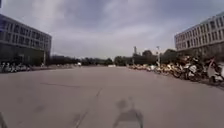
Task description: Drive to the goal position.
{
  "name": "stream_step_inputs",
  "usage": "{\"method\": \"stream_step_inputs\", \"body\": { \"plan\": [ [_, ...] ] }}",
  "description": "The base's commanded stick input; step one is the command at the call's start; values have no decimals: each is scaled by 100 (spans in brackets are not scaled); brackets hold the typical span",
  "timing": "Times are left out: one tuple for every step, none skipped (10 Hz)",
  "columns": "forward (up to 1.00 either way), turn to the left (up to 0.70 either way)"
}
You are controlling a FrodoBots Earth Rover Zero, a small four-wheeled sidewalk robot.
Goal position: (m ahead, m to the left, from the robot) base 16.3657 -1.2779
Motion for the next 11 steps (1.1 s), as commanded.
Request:
{"method": "stream_step_inputs", "body": {
  "plan": [
    [100,0],
    [100,0],
    [100,0],
    [100,0],
    [100,0],
    [100,0],
    [100,0],
    [100,0],
    [100,0],
    [100,0],
    [100,0]
  ]
}}
